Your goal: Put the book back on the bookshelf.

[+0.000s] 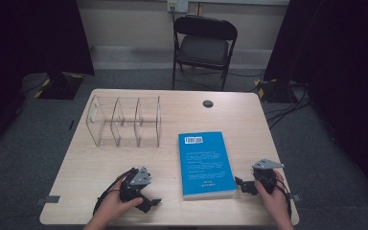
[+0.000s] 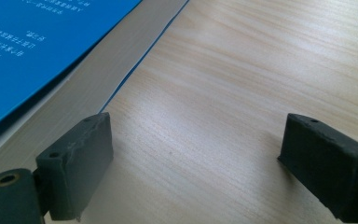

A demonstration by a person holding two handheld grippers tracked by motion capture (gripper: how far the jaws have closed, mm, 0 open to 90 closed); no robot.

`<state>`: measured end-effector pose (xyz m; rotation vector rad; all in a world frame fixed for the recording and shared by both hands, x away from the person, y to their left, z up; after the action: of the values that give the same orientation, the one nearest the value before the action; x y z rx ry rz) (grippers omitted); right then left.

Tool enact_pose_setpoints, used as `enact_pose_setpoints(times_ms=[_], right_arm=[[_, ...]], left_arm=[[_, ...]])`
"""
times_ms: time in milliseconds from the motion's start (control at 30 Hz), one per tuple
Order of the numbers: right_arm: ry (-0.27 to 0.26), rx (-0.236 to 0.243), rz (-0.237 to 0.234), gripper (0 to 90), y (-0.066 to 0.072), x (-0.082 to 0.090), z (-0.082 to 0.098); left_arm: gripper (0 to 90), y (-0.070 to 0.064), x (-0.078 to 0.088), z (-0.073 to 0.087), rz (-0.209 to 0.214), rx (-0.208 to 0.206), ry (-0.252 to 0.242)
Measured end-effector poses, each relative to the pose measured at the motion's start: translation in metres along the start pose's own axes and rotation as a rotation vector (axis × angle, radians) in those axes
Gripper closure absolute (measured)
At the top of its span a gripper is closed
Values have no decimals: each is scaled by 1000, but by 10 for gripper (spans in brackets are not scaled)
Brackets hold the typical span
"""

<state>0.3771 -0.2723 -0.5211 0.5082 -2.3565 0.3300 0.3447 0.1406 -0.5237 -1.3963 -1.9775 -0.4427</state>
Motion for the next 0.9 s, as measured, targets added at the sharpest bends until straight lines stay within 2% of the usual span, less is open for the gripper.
enact_pose_setpoints(times_ms=[200,333,467,567,700,733,767,800,833,867,900], right_arm=[[1,5,-10,85,-1,0,0],[-5,54,-62,85,-7,1,2],[-7,62,-70,87,-8,2,3],[-2,64,-70,126,-7,6,4],[-11,33,-105,141,-9,11,7],[-19,15,-154,143,-10,14,10],[-19,15,-154,143,-10,14,10],[-14,32,-182,143,-8,18,12],[-14,32,-182,143,-8,18,12],[-5,61,-194,144,-5,20,13],[-5,61,-194,144,-5,20,13]], left_arm=[[0,0,0,0,-1,-3,2],[0,0,0,0,-2,-3,5],[0,0,0,0,-2,-3,4],[0,0,0,0,-12,4,6],[0,0,-1,-2,-21,9,15],[0,0,-2,-3,-22,17,5],[0,0,-2,-3,-22,17,5],[0,1,-3,-4,-23,12,10],[0,1,-3,-4,-23,12,10],[0,2,-3,-4,-24,14,15],[0,2,-4,-4,-22,9,7]])
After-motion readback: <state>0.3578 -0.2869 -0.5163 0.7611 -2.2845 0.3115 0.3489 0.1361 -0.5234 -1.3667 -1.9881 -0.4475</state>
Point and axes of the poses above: each handheld gripper's, and its own axes: x roughly backward along the jaws, z roughly out of its underside, y roughly to its left, the point moved 3 cm from there along -x, roughly forward along the jaws, and after that the axes turned 7 degrees about z, right-handed, at the moved point
